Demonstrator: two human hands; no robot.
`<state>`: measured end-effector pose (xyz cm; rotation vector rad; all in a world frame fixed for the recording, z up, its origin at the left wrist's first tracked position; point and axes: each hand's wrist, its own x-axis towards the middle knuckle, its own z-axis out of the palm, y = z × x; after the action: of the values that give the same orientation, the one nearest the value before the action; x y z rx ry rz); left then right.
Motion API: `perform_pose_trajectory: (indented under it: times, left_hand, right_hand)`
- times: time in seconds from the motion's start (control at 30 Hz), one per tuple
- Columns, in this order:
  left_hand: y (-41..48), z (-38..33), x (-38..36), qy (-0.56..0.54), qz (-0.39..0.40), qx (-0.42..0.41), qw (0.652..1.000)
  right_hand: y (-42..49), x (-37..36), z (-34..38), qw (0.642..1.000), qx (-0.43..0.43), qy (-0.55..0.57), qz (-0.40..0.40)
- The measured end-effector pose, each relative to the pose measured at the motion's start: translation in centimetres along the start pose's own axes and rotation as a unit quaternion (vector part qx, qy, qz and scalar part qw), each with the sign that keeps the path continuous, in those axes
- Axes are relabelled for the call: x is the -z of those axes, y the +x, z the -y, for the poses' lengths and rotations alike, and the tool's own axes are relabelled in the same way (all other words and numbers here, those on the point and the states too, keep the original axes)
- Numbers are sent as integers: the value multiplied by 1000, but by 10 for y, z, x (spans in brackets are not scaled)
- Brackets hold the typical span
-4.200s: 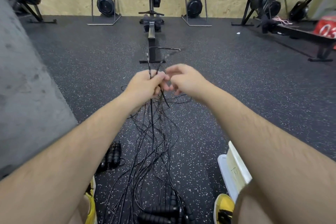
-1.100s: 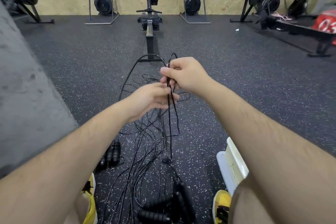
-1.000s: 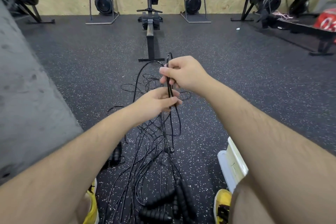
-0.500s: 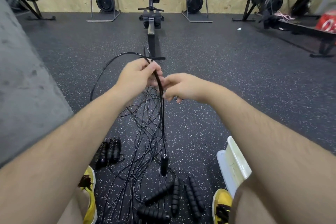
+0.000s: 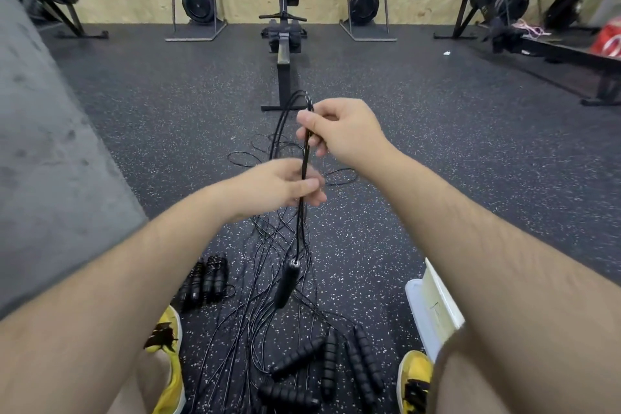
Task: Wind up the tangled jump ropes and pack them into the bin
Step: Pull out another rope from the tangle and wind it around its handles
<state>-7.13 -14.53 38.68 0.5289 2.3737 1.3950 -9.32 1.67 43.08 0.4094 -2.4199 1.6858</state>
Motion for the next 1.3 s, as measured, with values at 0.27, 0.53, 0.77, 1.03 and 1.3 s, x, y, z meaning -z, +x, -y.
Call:
perform_pose_trajectory:
  times: [0.27,0.53,0.77,1.03,1.3]
  left_hand:
    - [6,-30,13,-14,-217,-48,975]
    - [9,-36,14,-76,-229,-88,966]
    - [-2,-9,7,-13,-59,3,998]
    - [5,5,-12,-2,-108,7,994]
    - [7,5,-19,-24,-132,-11,991]
  right_hand:
    - [-14,12,-5,972,-105,-128,169]
    - [-20,-9,-25,961,-71,-194,184]
    - [-6,-3,-15,976,-7,-204,71]
    - [-2,-3,-8,994,-8,-96,47]
    - [-2,3,0,998,-26,-62,-6]
